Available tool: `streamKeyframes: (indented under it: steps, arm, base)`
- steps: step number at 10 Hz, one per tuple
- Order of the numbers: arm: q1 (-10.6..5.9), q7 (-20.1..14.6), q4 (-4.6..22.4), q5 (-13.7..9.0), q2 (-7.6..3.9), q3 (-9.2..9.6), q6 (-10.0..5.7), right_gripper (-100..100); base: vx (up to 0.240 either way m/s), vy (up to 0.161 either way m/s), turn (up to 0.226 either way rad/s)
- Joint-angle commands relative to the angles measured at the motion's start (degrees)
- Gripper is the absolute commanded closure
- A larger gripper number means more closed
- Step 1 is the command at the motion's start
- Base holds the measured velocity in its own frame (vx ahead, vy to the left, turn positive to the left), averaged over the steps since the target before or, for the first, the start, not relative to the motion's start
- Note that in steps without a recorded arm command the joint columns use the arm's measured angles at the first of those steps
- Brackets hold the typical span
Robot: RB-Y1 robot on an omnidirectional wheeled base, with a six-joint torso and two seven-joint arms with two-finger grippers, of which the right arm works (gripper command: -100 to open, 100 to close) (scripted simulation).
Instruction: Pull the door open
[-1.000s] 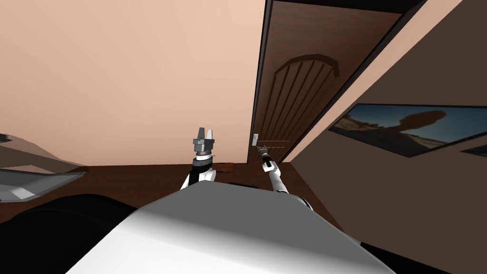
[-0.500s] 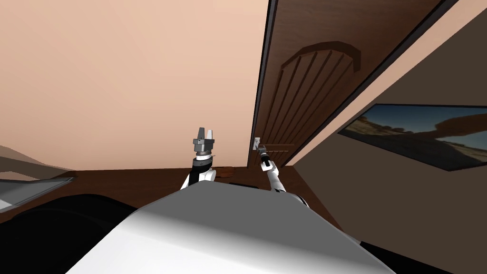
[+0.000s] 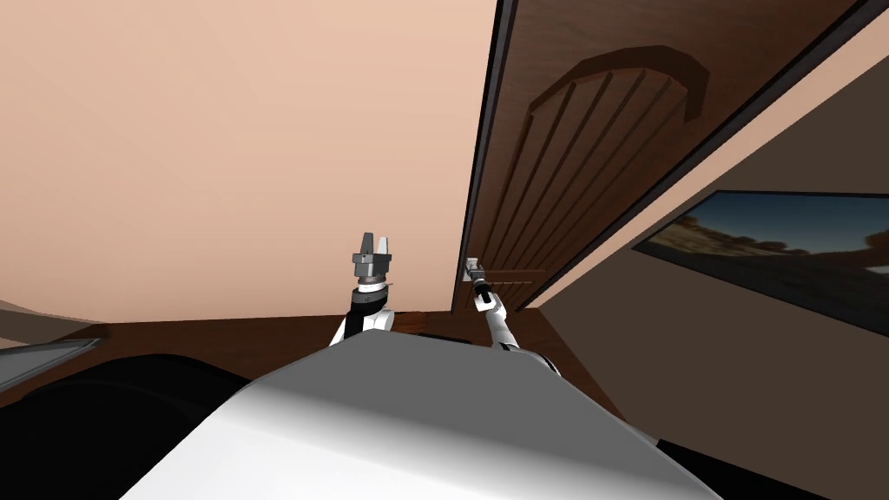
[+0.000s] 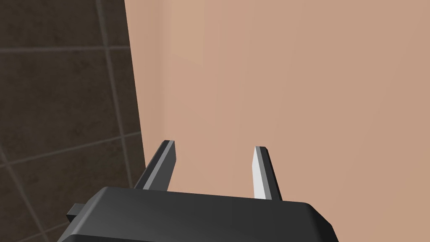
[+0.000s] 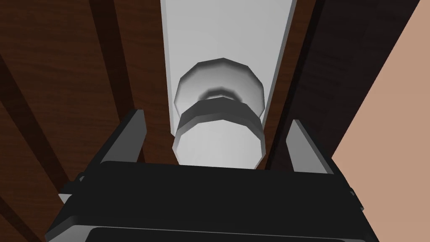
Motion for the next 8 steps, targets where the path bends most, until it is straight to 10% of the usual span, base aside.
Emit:
streamKeyframes:
  steps: [1,2,8]
  arm:
    - [0.0,0.0,0.0,0.0,0.0,0.0,0.0,-100]
    - [0.0,0.0,0.0,0.0,0.0,0.0,0.0,100]
    - [0.16,-0.67,0.16,-0.42,-0.31,0.04,0.09,100]
  base:
    - [0.078,0.005,-0.002]
    - [-0.011,0.002,0.008]
    - [-0.026,0.0,0.013]
